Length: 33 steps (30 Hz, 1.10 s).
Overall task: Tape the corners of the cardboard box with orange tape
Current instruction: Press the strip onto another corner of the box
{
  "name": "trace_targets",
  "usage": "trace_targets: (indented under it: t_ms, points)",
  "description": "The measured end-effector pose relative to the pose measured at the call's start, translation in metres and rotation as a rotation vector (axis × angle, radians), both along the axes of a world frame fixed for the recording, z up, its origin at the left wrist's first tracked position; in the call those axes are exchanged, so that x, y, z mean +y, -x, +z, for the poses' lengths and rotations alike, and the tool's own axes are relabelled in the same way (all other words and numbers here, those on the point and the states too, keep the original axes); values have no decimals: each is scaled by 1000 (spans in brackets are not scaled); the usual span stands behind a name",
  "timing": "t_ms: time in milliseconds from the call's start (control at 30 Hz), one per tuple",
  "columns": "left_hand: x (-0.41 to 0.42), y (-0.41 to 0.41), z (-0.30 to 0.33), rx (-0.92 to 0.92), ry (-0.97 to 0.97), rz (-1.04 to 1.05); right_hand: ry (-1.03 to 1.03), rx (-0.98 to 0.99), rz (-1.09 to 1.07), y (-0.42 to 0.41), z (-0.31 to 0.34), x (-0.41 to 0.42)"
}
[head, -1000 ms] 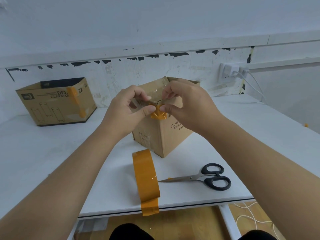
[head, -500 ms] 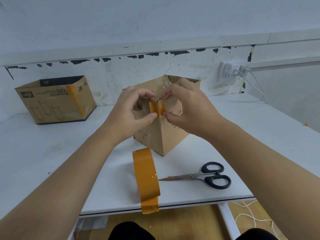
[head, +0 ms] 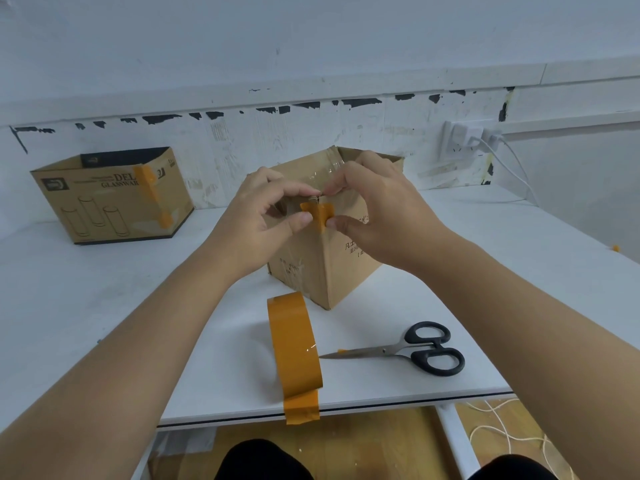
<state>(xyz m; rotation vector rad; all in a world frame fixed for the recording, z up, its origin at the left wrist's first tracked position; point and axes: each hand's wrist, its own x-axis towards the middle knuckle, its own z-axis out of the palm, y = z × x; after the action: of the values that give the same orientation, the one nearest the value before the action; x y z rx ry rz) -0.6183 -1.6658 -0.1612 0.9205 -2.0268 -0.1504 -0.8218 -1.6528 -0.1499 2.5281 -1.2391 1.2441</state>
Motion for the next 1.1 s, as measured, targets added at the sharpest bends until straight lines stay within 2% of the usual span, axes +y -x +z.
trace_targets:
  t_ms: [533,1100]
  points:
    - [3,10,7,125,-44,-49,-19,-170,41,-2,0,-5]
    - [-2,11,-1,155,-21,-48,-22,-148,5,-5,-5,-1]
